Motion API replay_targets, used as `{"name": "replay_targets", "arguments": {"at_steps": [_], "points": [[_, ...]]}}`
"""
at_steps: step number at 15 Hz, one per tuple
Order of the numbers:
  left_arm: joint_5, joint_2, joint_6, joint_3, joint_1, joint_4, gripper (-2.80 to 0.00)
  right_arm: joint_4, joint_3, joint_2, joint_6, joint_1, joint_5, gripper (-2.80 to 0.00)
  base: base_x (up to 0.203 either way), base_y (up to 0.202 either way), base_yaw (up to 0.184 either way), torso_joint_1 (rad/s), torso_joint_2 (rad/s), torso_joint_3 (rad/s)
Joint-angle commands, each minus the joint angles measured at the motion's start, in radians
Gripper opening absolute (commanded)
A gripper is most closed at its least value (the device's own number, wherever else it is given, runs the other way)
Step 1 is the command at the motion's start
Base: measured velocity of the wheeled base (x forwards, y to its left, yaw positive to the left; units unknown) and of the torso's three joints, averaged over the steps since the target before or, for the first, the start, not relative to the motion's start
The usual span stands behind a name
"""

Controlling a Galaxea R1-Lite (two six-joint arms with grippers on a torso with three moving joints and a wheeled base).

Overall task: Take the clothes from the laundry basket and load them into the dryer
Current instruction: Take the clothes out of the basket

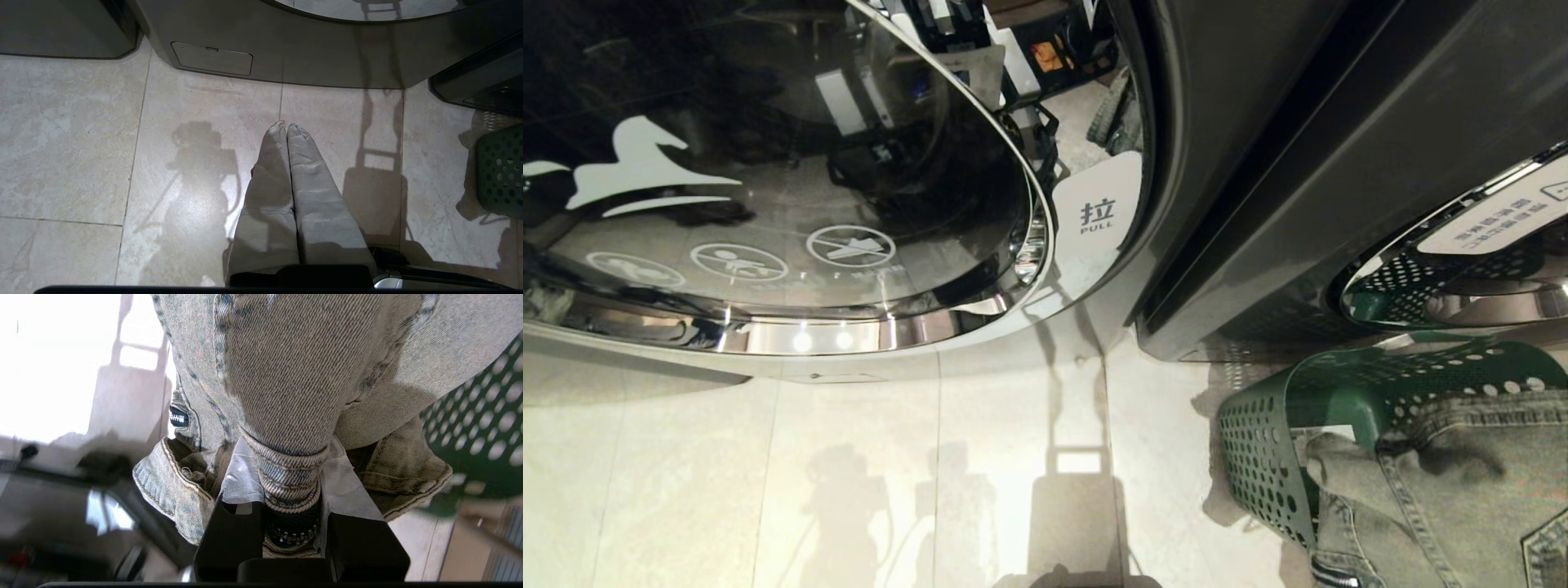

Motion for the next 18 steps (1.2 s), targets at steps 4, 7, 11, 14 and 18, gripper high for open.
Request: {"name": "replay_targets", "arguments": {"at_steps": [4,7,11,14,18], "points": [[0.001,0.001,-0.001,0.031,0.001,0.000,-2.80,0.185,0.007,-0.170,0.047,0.045,-0.050,-2.80,0.000,0.000,0.000,0.000,0.00,0.000],[0.001,0.001,-0.001,0.031,0.000,0.000,-2.80,0.190,0.006,-0.170,0.044,0.045,-0.048,-2.80,0.000,0.000,0.000,0.000,0.00,0.000],[0.001,0.001,-0.001,0.031,0.000,0.000,-2.80,0.185,0.007,-0.185,0.084,0.041,-0.052,-2.80,0.000,0.000,0.000,0.000,0.00,0.000],[-0.003,0.001,0.001,0.031,0.000,0.000,-2.80,0.185,0.007,-0.284,0.088,0.014,-0.054,-2.80,0.000,0.000,0.000,0.000,0.00,0.000],[0.001,0.001,-0.003,0.031,0.001,0.000,-2.80,0.185,0.007,-0.428,0.060,-0.003,-0.065,-2.80,0.000,0.000,0.000,0.000,0.00,0.000]]}}
